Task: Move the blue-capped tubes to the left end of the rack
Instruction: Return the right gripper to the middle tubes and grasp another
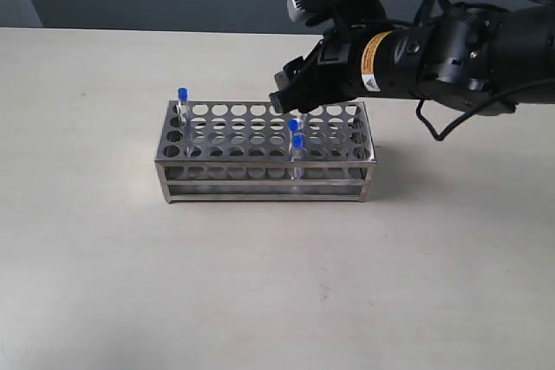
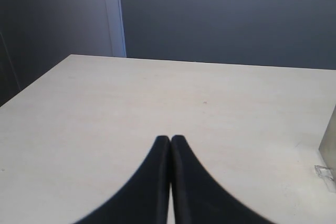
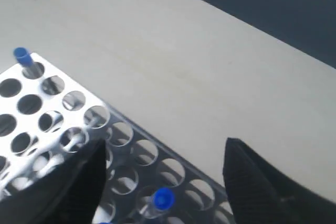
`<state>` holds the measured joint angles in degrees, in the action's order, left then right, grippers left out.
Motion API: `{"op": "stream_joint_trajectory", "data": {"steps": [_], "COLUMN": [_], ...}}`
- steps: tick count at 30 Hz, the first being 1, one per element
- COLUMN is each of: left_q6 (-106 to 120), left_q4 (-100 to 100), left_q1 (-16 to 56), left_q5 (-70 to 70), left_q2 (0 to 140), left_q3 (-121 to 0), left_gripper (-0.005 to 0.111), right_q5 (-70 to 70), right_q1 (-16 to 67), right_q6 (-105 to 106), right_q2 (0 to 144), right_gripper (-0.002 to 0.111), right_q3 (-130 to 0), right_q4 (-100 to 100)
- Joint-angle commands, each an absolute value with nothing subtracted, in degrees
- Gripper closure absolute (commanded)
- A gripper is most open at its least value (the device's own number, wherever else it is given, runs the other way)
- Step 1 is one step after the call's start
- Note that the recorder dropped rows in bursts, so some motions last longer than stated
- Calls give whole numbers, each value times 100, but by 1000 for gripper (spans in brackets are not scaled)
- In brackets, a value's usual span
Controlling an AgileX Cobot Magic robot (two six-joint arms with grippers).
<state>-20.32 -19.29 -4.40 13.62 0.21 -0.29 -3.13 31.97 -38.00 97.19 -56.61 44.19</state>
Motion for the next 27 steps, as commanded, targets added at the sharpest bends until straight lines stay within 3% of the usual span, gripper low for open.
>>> {"op": "stream_joint_trajectory", "data": {"steps": [1, 27], "left_q6": [-2045, -2035], "left_q4": [-1917, -1915], "left_q1": [-387, -387], "left_q5": [1375, 1375], "left_q2": [0, 0], "left_q3": [-10, -10], "left_gripper": [106, 106], "right_q5": [-769, -961], "right_q1": [3179, 2806], "right_q6": [-3814, -3074], "right_q2": [9855, 10232], "right_gripper": [46, 46], "right_q3": [-5545, -5526], "right_q4": [4178, 3537]}}
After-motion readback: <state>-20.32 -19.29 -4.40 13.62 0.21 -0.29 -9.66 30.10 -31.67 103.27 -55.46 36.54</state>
